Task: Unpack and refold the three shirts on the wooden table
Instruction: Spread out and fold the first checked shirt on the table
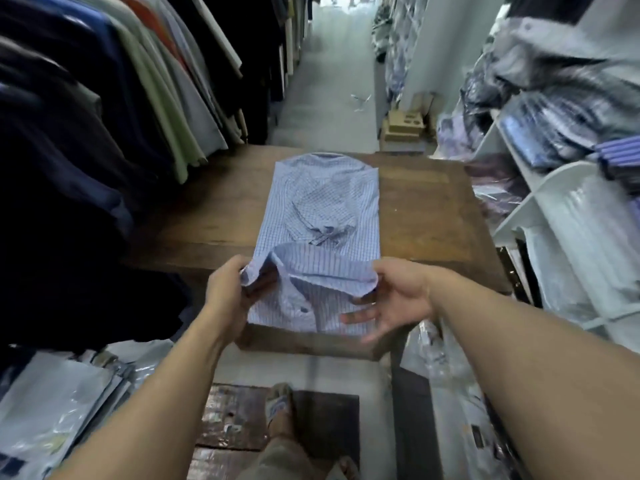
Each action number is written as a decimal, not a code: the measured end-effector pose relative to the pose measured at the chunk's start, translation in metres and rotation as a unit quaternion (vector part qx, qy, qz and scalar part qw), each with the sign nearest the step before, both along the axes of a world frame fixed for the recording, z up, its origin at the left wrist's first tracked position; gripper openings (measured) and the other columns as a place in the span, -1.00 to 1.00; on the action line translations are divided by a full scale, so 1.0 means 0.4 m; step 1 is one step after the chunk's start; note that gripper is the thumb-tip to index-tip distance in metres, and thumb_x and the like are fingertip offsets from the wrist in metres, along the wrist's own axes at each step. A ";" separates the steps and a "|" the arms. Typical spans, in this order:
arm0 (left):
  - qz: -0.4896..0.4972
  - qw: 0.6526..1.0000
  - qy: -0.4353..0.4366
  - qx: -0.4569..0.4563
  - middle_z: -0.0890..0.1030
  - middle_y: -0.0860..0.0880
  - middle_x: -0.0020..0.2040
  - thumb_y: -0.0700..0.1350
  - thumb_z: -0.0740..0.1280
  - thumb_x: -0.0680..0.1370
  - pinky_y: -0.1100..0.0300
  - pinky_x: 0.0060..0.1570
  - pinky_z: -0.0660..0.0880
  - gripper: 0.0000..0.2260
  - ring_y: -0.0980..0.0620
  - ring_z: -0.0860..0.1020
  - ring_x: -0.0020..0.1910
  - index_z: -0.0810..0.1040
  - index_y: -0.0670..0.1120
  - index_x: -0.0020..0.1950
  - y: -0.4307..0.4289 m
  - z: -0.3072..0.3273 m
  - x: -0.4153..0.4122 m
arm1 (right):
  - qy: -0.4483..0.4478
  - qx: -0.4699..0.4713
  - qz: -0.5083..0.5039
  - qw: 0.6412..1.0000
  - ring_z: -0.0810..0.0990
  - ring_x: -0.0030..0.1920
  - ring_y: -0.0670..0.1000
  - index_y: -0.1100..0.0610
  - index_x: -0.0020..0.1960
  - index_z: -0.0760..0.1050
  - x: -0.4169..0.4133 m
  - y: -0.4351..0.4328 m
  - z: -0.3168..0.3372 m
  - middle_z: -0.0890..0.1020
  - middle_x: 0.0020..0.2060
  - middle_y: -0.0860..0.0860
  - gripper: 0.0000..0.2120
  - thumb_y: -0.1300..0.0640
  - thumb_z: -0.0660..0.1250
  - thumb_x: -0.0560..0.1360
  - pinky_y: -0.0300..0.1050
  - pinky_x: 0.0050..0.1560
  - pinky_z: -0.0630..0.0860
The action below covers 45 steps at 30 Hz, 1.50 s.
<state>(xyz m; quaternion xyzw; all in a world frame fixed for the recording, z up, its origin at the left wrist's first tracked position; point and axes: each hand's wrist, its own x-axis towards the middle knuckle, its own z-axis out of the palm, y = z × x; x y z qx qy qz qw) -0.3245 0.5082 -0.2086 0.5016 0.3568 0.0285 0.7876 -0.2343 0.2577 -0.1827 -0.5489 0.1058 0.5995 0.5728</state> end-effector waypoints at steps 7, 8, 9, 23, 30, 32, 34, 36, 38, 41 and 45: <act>-0.014 0.999 -0.050 0.015 0.71 -0.13 -0.21 -0.17 0.33 0.56 0.03 -0.05 0.64 -0.88 -0.04 0.70 -0.21 0.62 -0.19 -0.08 -0.012 0.210 0.182 | -0.066 0.063 -0.235 0.968 0.64 0.16 0.16 0.09 -0.19 0.62 0.113 -0.035 0.150 0.60 -0.22 0.03 -0.73 0.03 0.23 0.57 0.49 0.33 0.33; -0.012 0.999 -0.040 0.024 0.72 -0.12 -0.21 -0.16 0.34 0.57 0.02 -0.03 0.64 -0.89 -0.04 0.71 -0.19 0.61 -0.18 -0.05 -0.016 0.222 0.209 | -0.072 0.050 -0.257 0.962 0.64 0.14 0.15 0.09 -0.19 0.61 0.131 -0.029 0.158 0.61 -0.21 0.04 -0.73 0.03 0.23 0.58 0.47 0.35 0.33; -0.015 0.999 -0.032 0.030 0.72 -0.12 -0.18 -0.15 0.34 0.57 0.01 -0.01 0.65 -0.88 -0.04 0.72 -0.18 0.61 -0.18 0.00 -0.016 0.228 0.237 | -0.072 0.041 -0.277 0.957 0.64 0.14 0.14 0.10 -0.19 0.60 0.149 -0.022 0.163 0.62 -0.20 0.04 -0.74 0.03 0.24 0.58 0.45 0.35 0.33; -0.099 0.989 0.100 -0.045 0.69 0.02 -0.11 0.02 0.19 0.57 0.15 -0.25 0.42 -0.79 0.05 0.55 -0.24 0.58 -0.02 0.02 0.102 0.028 0.712 | -0.002 -0.059 -0.375 0.925 0.61 0.14 0.16 0.15 0.05 0.61 0.545 0.132 0.013 0.65 -0.09 0.05 -0.67 -0.06 0.21 0.62 0.37 0.31 0.41; -0.117 0.892 0.158 0.408 0.58 0.00 -0.06 -0.02 0.28 0.59 0.14 -0.21 0.39 -0.84 -0.01 0.53 -0.14 0.53 -0.11 0.03 0.140 -0.084 0.760 | -0.367 -0.442 -0.208 0.791 0.60 -0.16 0.11 0.19 -0.07 0.60 0.618 0.141 -0.121 0.66 -0.18 0.07 -0.50 -0.24 0.18 0.60 -0.06 -0.16 0.46; -0.162 0.858 0.168 0.458 0.62 -0.02 -0.04 0.08 0.31 0.57 0.11 -0.15 0.45 -0.76 -0.04 0.57 -0.09 0.53 -0.09 0.01 0.152 -0.097 0.751 | -0.401 -0.464 -0.127 0.780 0.54 -0.19 0.04 0.09 -0.07 0.58 0.617 0.134 -0.121 0.62 -0.21 -0.02 -0.62 -0.22 0.24 0.58 -0.11 -0.24 0.38; -0.223 0.840 0.189 0.456 0.65 -0.03 -0.12 0.18 0.29 0.57 0.10 -0.20 0.50 -0.69 -0.04 0.60 -0.17 0.52 -0.07 -0.04 0.152 -0.100 0.754 | -0.403 -0.457 -0.064 0.790 0.53 -0.25 -0.03 0.05 -0.15 0.52 0.624 0.136 -0.121 0.61 -0.25 -0.05 -0.68 -0.20 0.29 0.55 -0.15 -0.32 0.35; -0.258 0.826 0.214 0.453 0.63 0.00 -0.12 0.19 0.30 0.56 0.10 -0.19 0.53 -0.67 -0.04 0.60 -0.16 0.48 -0.08 -0.05 0.147 -0.096 0.757 | -0.404 -0.454 -0.047 0.793 0.52 -0.28 -0.07 0.03 -0.20 0.47 0.639 0.143 -0.120 0.59 -0.28 -0.06 -0.72 -0.15 0.33 0.55 -0.18 -0.36 0.36; -0.266 0.812 0.241 0.459 0.59 0.01 -0.03 0.17 0.32 0.56 0.11 -0.21 0.49 -0.67 -0.06 0.61 -0.08 0.38 -0.09 0.02 0.140 -0.086 0.753 | -0.388 -0.452 -0.070 0.800 0.54 -0.26 -0.04 0.02 -0.24 0.43 0.650 0.148 -0.121 0.57 -0.27 -0.06 -0.74 -0.07 0.37 0.55 -0.16 -0.30 0.46; -0.260 0.814 0.265 0.448 0.61 -0.04 -0.09 0.08 0.34 0.59 0.16 -0.33 0.44 -0.75 -0.05 0.60 -0.18 0.47 -0.10 0.01 0.136 -0.084 0.759 | -0.352 -0.441 -0.105 0.819 0.63 -0.19 0.06 0.10 -0.23 0.52 0.659 0.145 -0.138 0.65 -0.22 0.02 -0.75 -0.03 0.44 0.50 -0.05 -0.13 0.60; -0.235 0.850 0.273 0.385 0.62 -0.10 -0.05 0.00 0.26 0.65 0.10 -0.17 0.55 -0.79 -0.06 0.57 -0.13 0.56 -0.14 0.09 0.130 -0.090 0.765 | -0.330 -0.412 -0.130 0.839 0.65 -0.23 0.10 0.12 -0.32 0.52 0.668 0.138 -0.143 0.68 -0.27 0.06 -0.74 0.05 0.44 0.49 -0.11 -0.25 0.54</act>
